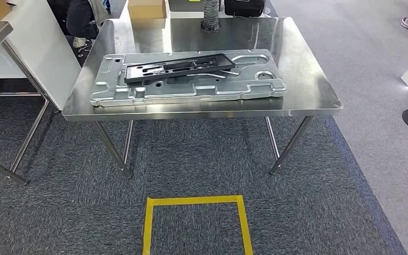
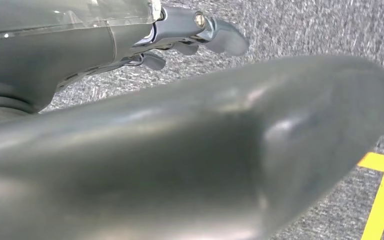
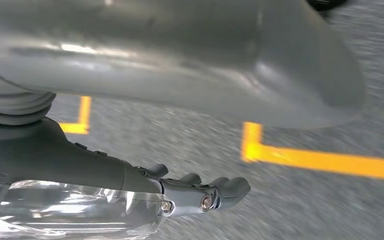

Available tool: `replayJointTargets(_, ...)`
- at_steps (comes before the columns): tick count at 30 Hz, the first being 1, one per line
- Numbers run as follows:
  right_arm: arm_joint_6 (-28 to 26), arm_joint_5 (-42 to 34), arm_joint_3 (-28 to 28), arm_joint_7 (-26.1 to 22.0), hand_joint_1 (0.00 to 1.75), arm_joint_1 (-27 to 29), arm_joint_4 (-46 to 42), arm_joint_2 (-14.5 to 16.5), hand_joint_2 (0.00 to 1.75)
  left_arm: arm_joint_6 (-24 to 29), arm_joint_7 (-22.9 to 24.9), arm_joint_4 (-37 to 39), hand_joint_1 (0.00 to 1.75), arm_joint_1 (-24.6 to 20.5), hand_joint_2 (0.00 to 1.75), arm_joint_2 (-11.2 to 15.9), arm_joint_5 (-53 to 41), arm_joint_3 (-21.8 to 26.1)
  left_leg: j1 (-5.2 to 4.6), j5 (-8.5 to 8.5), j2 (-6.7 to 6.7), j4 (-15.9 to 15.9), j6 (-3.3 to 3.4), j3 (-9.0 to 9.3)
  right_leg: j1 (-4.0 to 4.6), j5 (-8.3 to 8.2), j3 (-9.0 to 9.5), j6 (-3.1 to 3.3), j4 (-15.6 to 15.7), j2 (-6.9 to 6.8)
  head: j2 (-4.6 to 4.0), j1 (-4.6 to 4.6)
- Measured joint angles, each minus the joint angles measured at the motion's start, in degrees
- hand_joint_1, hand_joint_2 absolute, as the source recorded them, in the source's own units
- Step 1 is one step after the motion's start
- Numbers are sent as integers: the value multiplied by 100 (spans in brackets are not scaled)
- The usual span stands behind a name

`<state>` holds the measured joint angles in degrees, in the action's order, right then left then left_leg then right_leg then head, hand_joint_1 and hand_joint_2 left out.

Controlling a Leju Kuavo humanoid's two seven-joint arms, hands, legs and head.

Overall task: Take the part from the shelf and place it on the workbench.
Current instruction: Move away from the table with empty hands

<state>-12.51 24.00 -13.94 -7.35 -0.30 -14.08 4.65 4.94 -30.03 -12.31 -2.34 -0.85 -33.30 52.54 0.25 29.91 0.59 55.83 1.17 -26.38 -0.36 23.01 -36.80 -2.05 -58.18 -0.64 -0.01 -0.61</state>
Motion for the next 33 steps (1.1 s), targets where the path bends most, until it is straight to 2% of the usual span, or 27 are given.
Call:
replayJointTargets(1,20,17,11,80,0,2,57,-6,0,0,1,0,0,0,0,0,-11,8,6,-83,10,-13,41,-77,-10,258,-71,-34,-201,9,0,12)
replayJointTargets(3,48,37,33,152,0,-4,138,-13,0,0,4,0,0,2,0,0,-30,19,-2,-230,17,-7,81,-260,-28,919,-236,-76,-879,18,1,41)
replayJointTargets(4,62,42,40,165,0,-10,166,-16,0,0,8,0,0,6,0,1,-41,22,-10,-303,18,2,82,-361,-35,1110,-285,-89,-1238,19,1,47)
replayJointTargets(5,79,40,41,167,0,-16,186,-21,0,0,12,0,0,8,0,1,-53,23,-16,-373,18,17,79,-463,-38,1147,-271,-94,-1486,19,0,48)
replayJointTargets(6,93,36,41,168,0,-20,200,-24,0,0,16,0,0,7,0,2,-63,24,-21,-438,19,37,73,-563,-38,1062,-188,-89,-1580,20,0,49)
replayJointTargets(7,107,28,41,168,0,-24,212,-25,0,-1,19,0,0,7,0,2,-72,24,-27,-502,18,61,64,-666,-35,893,6,-72,-1464,21,0,50)
replayJointTargets(8,121,20,41,167,0,-30,220,-27,0,-6,20,0,0,5,0,2,-74,24,-34,-561,17,83,55,-757,-26,745,300,-39,-1143,23,0,50)
replayJointTargets(10,151,7,41,164,0,-60,227,-36,0,-28,12,0,0,2,0,-5,-75,24,-57,-673,16,117,19,-888,11,738,1020,53,-171,20,1,47)
replayJointTargets(11,167,5,41,165,0,-77,234,-41,0,-44,4,0,0,2,0,-9,-75,25,-60,-730,20,115,-7,-914,35,806,1259,93,198,14,0,45)
replayJointTargets(12,180,5,41,170,0,-90,242,-45,0,-57,-5,0,0,0,0,-14,-75,26,-54,-789,26,105,-40,-925,54,865,1383,128,419,8,0,51)
replayJointTargets(13,192,6,41,179,0,-97,251,-46,0,-68,-12,0,0,-1,0,-15,-75,27,-44,-850,33,84,-76,-928,61,847,1389,157,499,4,0,59)
replayJointTargets(14,215,-4,41,193,0,-100,267,-44,0,-77,-18,0,0,0,0,-15,-75,29,-31,-872,30,78,-109,-936,58,781,1351,192,505,-8,0,63)
replayJointTargets(15,251,-29,40,210,0,-106,278,-43,0,-86,-23,0,0,5,0,-14,-76,31,-22,-796,19,123,-143,-966,49,713,1305,235,525,-15,1,67)
replayJointTargets(16,312,-79,38,229,0,-109,288,-42,0,-93,-26,0,0,14,0,-13,-78,32,-15,-589,7,280,-175,-1018,38,632,1240,272,546,-24,1,50)
replayJointTargets(17,396,-153,30,251,0,-109,297,-41,0,-99,-27,0,0,21,0,-10,-80,34,-5,-280,-4,559,-204,-1094,32,554,1160,299,553,-33,1,35)
replayJointTargets(19,566,-302,-7,294,0,-102,306,-39,0,-108,-17,0,0,29,0,-7,-91,40,11,292,-10,1329,-257,-1247,42,415,965,319,528,-33,1,10)
replayJointTargets(20,624,-352,-28,311,0,-98,309,-37,0,-111,-10,0,0,29,0,-7,-95,43,17,391,-10,1640,-276,-1279,45,357,868,316,504,-34,1,9)
replayJointTargets(21,661,-383,-46,325,0,-98,313,-31,0,-114,-5,0,0,29,0,-7,-98,45,24,321,-10,1783,-288,-1221,44,305,752,308,462,-33,1,4)
replayJointTargets(22,686,-404,-58,335,0,-99,314,-25,0,-116,-2,0,0,28,0,-6,-99,46,32,162,-10,1732,-295,-1076,41,263,637,296,410,-31,1,2)
replayJointTargets(23,717,-425,-68,340,0,-100,317,-20,0,-116,-1,0,0,25,0,-4,-101,47,38,-3,-10,1478,-296,-830,36,231,523,278,348,-29,1,0)
replayJointTargets(24,759,-452,-81,344,0,-101,319,-16,0,-116,0,0,0,17,0,-3,-106,48,41,-78,-10,1074,-290,-504,35,205,413,255,278,-27,1,-1)
replayJointTargets(26,880,-549,-137,363,0,-102,321,-14,0,-114,17,-1,0,1,0,3,-131,52,21,76,-10,252,-230,35,44,161,283,198,160,-29,1,5)
replayJointTargets(27,942,-612,-179,384,0,-103,322,-13,0,-113,46,-2,0,-3,0,5,-152,56,6,180,-9,24,-186,159,46,133,254,165,129,-32,1,6)
replayJointTargets(29,1023,-727,-274,442,0,-105,324,-14,0,-110,134,-2,0,2,0,7,-192,68,0,187,-2,-75,-86,161,38,82,237,98,112,-31,0,5)
replayJointTargets(30,1032,-768,-319,474,0,-105,325,-14,0,-107,179,-2,0,1,0,7,-211,72,9,148,5,-86,-37,140,30,127,209,65,58,-19,0,9)
replayJointTargets(31,1026,-798,-363,507,0,-103,327,-14,0,-99,222,-2,0,-3,0,7,-228,75,19,104,11,-99,9,114,21,244,148,34,-85,-3,0,24)
replayJointTargets(33,1007,-844,-444,569,0,-98,333,-14,0,-69,307,-2,0,-14,0,7,-258,79,23,31,22,-103,63,36,-3,674,-110,-23,-729,25,0,55)
